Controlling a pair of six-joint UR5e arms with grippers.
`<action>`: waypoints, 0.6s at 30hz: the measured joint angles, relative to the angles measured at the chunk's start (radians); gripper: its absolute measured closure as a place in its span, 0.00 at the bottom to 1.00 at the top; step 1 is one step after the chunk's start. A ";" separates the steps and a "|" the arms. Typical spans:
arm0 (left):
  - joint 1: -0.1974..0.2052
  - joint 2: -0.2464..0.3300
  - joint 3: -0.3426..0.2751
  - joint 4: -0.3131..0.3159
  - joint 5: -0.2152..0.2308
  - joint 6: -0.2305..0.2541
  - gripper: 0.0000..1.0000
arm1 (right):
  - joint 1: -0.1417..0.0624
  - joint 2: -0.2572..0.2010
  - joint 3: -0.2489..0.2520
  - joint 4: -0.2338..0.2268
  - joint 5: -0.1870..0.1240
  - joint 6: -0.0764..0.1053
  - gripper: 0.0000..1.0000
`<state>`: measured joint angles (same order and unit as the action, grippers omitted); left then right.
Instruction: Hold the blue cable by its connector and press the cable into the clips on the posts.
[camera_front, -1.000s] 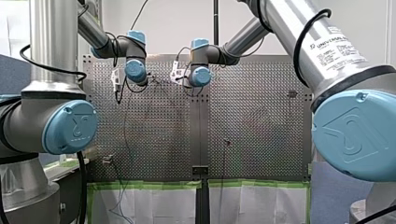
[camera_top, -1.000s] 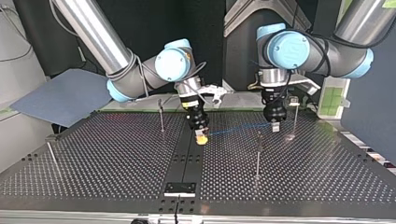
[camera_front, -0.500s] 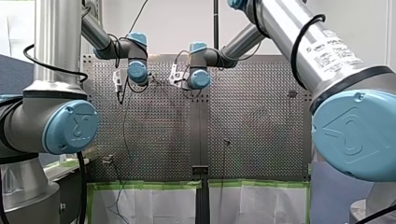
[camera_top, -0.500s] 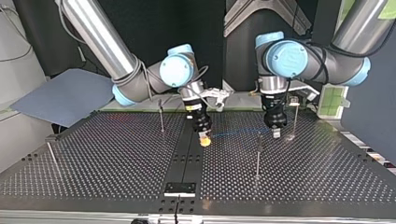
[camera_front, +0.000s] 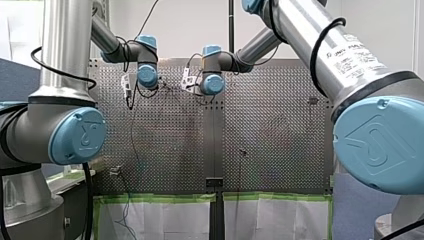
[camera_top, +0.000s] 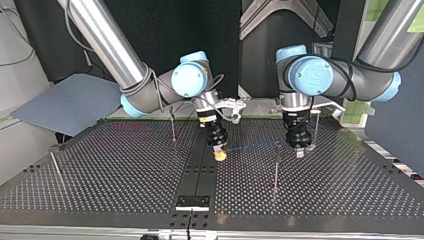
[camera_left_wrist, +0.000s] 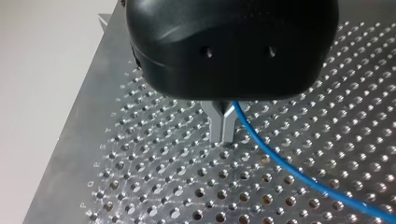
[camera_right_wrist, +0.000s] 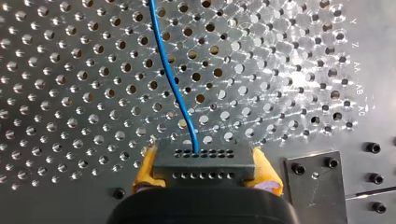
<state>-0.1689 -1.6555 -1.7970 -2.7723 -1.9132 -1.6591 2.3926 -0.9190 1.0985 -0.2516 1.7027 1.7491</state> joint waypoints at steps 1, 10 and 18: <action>0.003 -0.005 0.007 -0.005 0.002 -0.002 1.00 | 0.000 0.000 -0.002 0.000 0.000 0.000 1.00; 0.013 -0.057 0.043 -0.028 0.041 -0.010 1.00 | -0.013 0.002 -0.007 0.000 0.000 0.000 1.00; 0.035 -0.092 0.088 -0.037 0.066 -0.034 1.00 | -0.036 0.008 -0.009 -0.003 -0.003 0.000 1.00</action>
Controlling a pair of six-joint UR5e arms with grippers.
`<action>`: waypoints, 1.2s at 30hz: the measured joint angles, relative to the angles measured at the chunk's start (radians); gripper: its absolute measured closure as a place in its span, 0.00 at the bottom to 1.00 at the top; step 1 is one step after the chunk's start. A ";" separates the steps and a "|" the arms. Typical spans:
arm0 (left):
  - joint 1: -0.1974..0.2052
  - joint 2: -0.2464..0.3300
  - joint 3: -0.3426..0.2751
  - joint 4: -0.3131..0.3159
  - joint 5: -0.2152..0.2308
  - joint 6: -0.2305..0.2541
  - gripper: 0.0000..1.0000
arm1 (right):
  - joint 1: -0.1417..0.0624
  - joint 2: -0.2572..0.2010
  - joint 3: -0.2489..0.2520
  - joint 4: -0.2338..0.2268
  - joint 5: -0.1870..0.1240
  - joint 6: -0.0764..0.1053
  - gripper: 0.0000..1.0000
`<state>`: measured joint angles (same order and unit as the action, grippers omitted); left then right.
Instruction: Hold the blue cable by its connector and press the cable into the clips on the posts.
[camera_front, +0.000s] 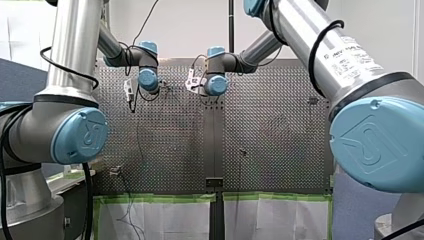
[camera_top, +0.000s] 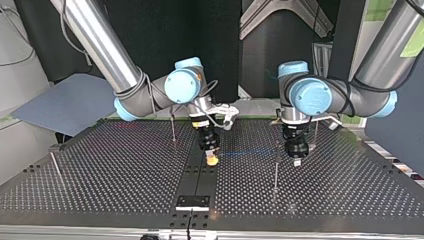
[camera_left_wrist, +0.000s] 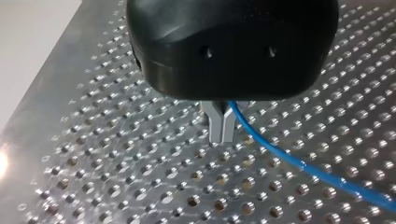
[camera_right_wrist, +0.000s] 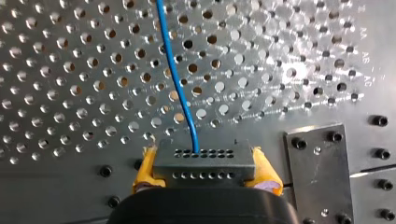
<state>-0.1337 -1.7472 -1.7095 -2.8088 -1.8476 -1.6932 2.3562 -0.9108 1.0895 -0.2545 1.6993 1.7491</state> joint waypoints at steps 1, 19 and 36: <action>0.004 -0.001 0.004 0.000 0.004 -0.002 1.00 | -0.003 0.000 0.000 0.000 -0.001 0.000 1.00; 0.028 -0.002 0.010 0.016 0.034 -0.018 0.55 | -0.026 0.004 -0.001 -0.002 -0.030 0.000 1.00; 0.019 -0.001 0.010 -0.063 -0.048 -0.021 0.01 | -0.026 0.003 -0.002 0.006 -0.044 0.000 1.00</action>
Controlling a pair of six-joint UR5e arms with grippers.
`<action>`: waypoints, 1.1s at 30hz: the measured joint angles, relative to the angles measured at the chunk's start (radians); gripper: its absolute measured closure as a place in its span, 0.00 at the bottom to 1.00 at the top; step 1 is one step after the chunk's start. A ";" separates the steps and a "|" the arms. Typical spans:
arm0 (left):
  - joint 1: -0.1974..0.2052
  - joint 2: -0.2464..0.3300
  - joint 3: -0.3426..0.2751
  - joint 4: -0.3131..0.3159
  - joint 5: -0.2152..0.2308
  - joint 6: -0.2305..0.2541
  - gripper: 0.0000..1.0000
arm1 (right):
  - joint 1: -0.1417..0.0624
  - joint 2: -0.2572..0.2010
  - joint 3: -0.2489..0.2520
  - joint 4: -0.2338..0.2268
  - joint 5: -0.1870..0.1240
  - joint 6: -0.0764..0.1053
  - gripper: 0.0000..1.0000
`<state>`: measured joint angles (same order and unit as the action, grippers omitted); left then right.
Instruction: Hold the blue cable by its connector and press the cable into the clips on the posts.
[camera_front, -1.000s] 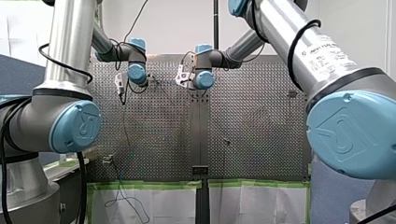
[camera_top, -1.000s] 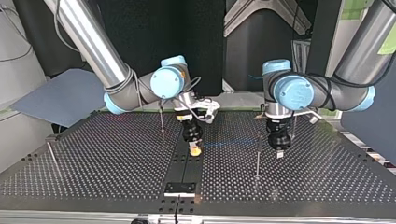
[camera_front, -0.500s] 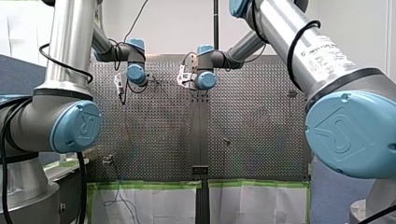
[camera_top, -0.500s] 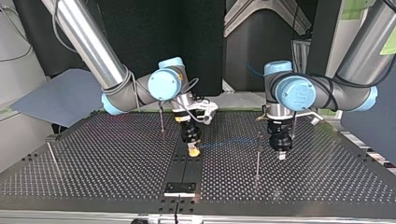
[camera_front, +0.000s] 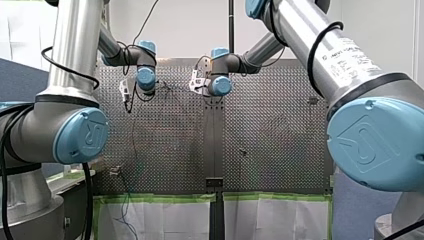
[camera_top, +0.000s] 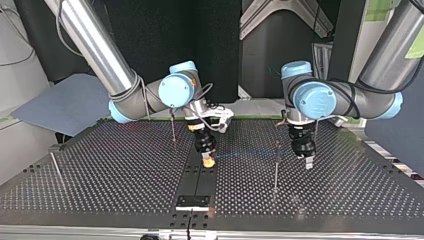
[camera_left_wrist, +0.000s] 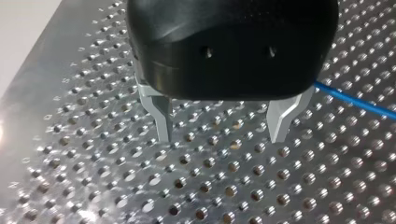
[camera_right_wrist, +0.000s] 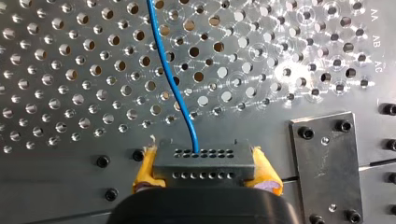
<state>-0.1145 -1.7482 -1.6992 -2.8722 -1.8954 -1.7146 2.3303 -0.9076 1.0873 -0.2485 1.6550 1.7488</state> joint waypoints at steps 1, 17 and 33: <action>-0.002 0.000 0.000 -0.011 0.007 -0.002 0.01 | 0.000 0.000 0.000 0.000 -0.001 0.000 1.00; -0.014 0.072 -0.075 -0.155 0.033 -0.040 0.01 | -0.001 0.000 0.001 0.001 -0.018 0.008 1.00; -0.024 0.215 -0.114 -0.262 0.145 -0.043 0.01 | 0.003 0.000 0.001 0.006 -0.024 0.018 1.00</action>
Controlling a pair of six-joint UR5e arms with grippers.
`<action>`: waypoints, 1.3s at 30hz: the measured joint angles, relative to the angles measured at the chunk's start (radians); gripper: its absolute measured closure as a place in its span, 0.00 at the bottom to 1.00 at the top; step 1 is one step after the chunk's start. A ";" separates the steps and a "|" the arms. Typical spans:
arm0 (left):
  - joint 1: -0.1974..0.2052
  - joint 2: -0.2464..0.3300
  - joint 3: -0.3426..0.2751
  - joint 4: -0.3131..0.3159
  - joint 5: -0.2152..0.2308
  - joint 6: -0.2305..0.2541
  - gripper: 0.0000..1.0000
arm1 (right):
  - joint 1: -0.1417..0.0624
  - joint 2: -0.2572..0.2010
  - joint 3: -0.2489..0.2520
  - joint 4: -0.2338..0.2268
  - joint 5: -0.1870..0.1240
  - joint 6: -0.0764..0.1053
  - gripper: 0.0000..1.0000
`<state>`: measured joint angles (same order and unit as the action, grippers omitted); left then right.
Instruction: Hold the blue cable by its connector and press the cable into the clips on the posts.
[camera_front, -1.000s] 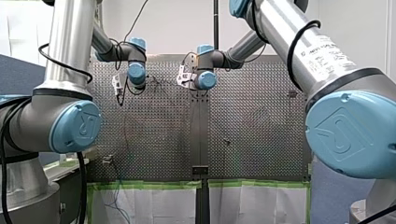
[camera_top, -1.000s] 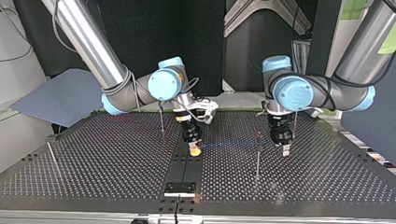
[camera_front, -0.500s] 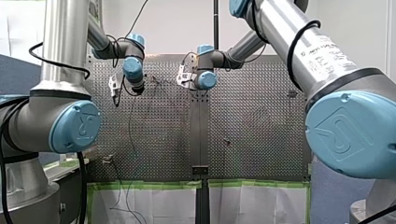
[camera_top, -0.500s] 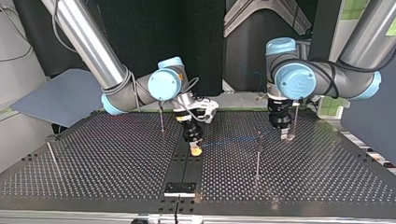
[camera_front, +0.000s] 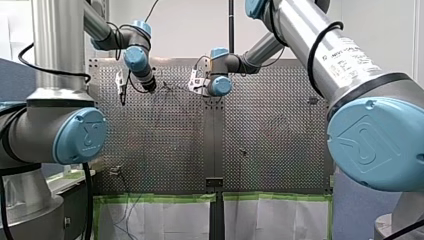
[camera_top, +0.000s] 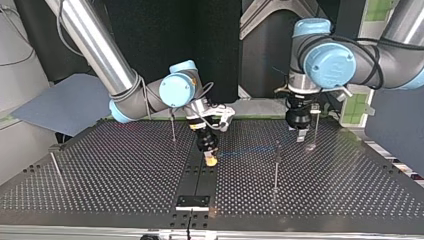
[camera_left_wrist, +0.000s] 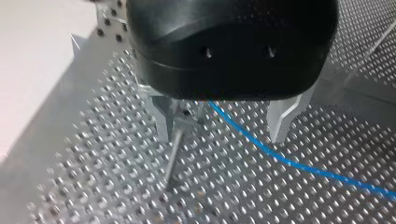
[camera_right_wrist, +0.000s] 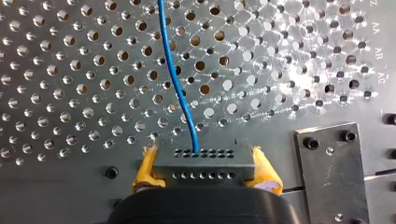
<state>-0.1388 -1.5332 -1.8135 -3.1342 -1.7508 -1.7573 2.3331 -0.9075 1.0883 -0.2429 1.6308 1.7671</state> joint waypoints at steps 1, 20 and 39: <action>-0.001 0.006 0.000 -0.001 0.008 0.000 0.01 | 0.000 0.000 0.000 0.000 0.000 0.002 1.00; -0.010 0.016 0.000 0.055 0.047 0.025 0.01 | -0.001 0.000 0.000 0.000 0.000 0.008 1.00; -0.024 0.014 0.000 0.069 0.047 0.035 0.01 | -0.002 0.000 0.000 0.007 0.001 0.008 1.00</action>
<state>-0.1626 -1.5190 -1.8138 -3.0657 -1.7039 -1.7219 2.3315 -0.9075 1.0883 -0.2364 1.6315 1.7751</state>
